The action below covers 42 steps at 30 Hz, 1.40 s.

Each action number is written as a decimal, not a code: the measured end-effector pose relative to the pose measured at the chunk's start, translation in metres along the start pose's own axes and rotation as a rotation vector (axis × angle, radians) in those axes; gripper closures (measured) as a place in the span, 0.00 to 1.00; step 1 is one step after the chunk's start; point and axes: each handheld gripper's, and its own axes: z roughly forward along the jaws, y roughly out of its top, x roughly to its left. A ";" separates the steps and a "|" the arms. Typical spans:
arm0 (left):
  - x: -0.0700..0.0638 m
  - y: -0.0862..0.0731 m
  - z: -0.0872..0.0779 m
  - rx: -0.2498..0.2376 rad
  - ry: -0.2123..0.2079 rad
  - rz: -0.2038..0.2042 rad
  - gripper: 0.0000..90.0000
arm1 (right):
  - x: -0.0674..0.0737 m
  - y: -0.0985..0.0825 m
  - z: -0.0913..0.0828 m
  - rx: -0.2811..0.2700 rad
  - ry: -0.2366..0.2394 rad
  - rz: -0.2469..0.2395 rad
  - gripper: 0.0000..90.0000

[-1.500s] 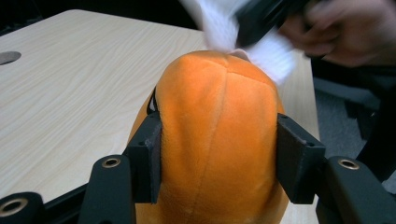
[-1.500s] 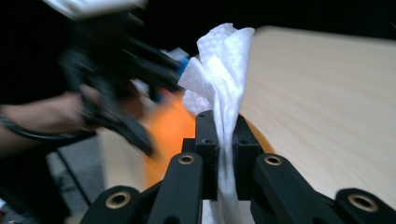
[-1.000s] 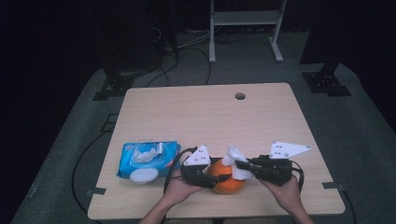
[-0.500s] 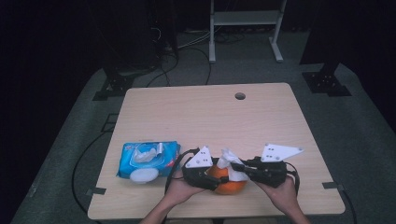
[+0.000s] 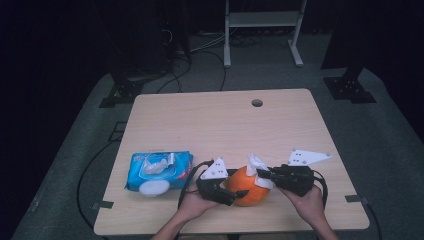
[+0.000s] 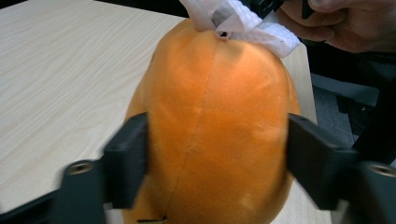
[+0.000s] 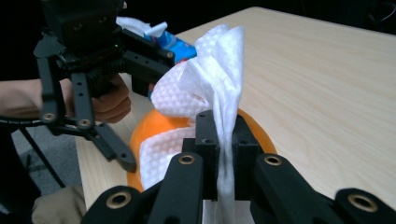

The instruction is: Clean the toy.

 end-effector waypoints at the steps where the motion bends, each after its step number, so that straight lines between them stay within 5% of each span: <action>1: -0.001 0.000 0.000 -0.006 0.006 0.006 0.39 | 0.005 0.002 -0.002 -0.015 -0.014 -0.020 0.93; 4: -0.005 0.002 0.001 -0.008 0.014 0.023 0.41 | 0.019 0.010 -0.003 -0.057 0.026 -0.070 0.93; 6: -0.007 0.003 -0.003 -0.019 0.017 0.037 0.44 | 0.022 0.010 0.002 -0.026 0.019 -0.094 0.93; 8: -0.007 0.003 -0.006 -0.029 0.025 0.039 0.45 | 0.011 0.003 0.002 -0.033 0.043 -0.041 0.93; 13: -0.003 0.005 -0.013 -0.031 0.036 0.033 0.45 | -0.010 -0.007 -0.003 -0.035 -0.007 0.045 0.93; 17: -0.004 0.006 -0.011 -0.028 0.033 0.034 0.44 | 0.005 0.001 -0.002 -0.081 0.056 0.000 0.93; 20: -0.005 0.006 -0.013 -0.033 0.034 0.036 0.44 | 0.013 0.002 0.005 -0.046 0.047 -0.053 0.93; 25: -0.003 0.008 -0.019 -0.048 0.033 0.030 0.45 | -0.005 -0.009 0.002 -0.017 0.012 0.033 0.93; 30: -0.007 0.009 -0.012 -0.037 0.030 0.048 0.44 | 0.009 0.001 -0.001 -0.078 0.062 -0.022 0.91; 33: -0.007 0.008 -0.014 -0.035 0.034 0.049 0.45 | 0.016 0.001 0.007 -0.029 0.056 -0.064 0.92; 37: -0.005 0.007 -0.017 -0.048 0.033 0.028 0.45 | -0.003 -0.009 0.005 -0.013 0.039 0.030 0.93; 39: -0.007 0.009 -0.017 -0.044 0.035 0.046 0.45 | -0.004 -0.009 0.001 -0.014 0.021 0.037 0.93; 42: -0.009 0.011 -0.015 -0.041 0.028 0.053 0.45 | 0.005 -0.003 -0.003 -0.066 0.067 0.014 0.93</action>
